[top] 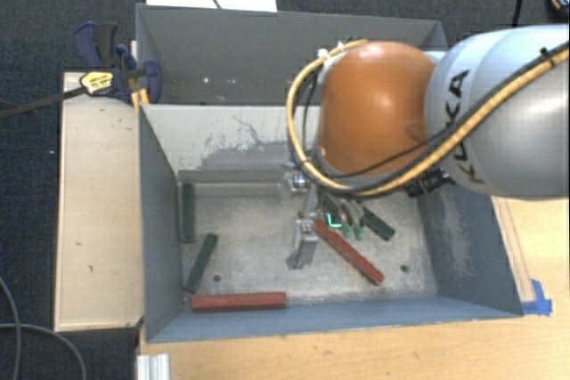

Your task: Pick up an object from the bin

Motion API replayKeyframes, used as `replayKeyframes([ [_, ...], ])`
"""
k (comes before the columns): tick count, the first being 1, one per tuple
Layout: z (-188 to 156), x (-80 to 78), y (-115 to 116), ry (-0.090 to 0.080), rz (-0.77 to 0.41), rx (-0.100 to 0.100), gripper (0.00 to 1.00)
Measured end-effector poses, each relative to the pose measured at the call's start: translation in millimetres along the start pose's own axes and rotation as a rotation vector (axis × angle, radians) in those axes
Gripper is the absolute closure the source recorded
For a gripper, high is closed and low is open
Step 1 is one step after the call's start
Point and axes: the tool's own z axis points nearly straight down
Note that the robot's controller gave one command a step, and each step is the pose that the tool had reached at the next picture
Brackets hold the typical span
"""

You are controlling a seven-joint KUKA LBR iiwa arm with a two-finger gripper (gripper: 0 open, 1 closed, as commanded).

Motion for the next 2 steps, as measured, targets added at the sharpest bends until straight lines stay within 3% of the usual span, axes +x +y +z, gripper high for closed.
replayKeyframes([
  [1, 83.8, 15.2, 108.2, -0.001, -0.029, -0.002, 0.00],
  [2, 155.2, -73.4, 32.7, -0.008, 0.235, 0.001, 0.00],
])
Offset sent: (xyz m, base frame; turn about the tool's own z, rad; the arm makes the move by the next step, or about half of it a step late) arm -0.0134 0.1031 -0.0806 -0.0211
